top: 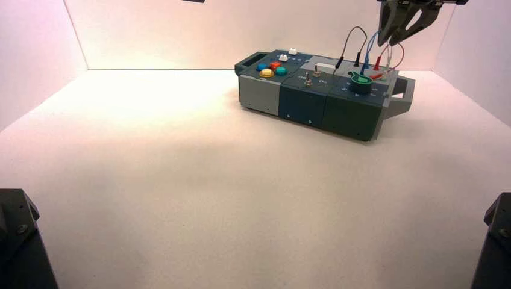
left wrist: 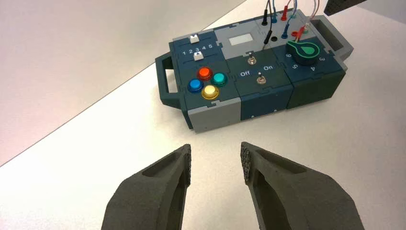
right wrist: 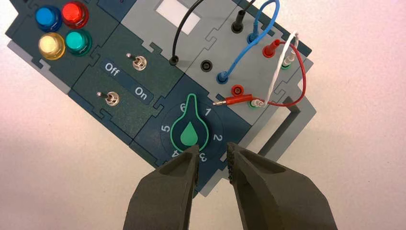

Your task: Insert the red wire.

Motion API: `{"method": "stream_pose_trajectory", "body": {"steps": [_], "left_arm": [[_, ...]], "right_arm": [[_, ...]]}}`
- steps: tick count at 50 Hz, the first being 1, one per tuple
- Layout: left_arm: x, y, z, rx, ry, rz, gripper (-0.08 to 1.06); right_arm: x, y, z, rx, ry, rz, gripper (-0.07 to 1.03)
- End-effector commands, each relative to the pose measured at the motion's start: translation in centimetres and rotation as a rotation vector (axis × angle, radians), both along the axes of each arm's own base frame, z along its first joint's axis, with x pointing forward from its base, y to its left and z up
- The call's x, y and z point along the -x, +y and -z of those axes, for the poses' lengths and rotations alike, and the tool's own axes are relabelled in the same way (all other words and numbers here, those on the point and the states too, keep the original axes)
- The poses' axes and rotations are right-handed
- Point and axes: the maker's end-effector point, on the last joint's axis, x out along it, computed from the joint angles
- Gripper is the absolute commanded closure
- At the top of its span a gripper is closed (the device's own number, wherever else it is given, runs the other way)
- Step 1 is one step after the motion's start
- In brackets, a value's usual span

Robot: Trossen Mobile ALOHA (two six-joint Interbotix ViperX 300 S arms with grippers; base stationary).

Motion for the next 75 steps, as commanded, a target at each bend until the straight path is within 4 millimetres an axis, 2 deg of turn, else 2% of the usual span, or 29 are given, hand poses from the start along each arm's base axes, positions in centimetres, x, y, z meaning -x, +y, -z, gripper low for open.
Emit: {"method": "stream_pose_trajectory", "body": {"steps": [1,20,32,47,65,75], "left_arm": [[-0.3,-0.1,-0.7,0.009,-0.024,0.0,0.41],[-0.2,-0.1,-0.9,0.011,-0.028,0.0,0.41],[-0.2,0.0,-0.8,0.011,-0.028,-0.002,0.41],[-0.2,0.1,-0.6,0.008,-0.026,-0.001,0.41],[-0.1,0.1,-1.1,0.023,-0.034,-0.005,0.41],[-0.1,-0.3,-0.5,0.012,-0.012,0.004,0.41]], "right_arm": [[-0.7,0.0,-1.4,-0.005,-0.046,0.003,0.63],[-0.2,0.1,-1.4,-0.021,-0.028,0.02,0.63],[0.0,0.4,-1.6,-0.084,-0.035,0.102,0.61],[-0.1,0.1,1.2,-0.189,-0.083,0.296,0.61],[-0.8,-2.4,4.3,-0.252,-0.034,0.54,0.62],[-2.4,-2.6,5.2,-0.275,-0.071,0.584,0.62]]}}
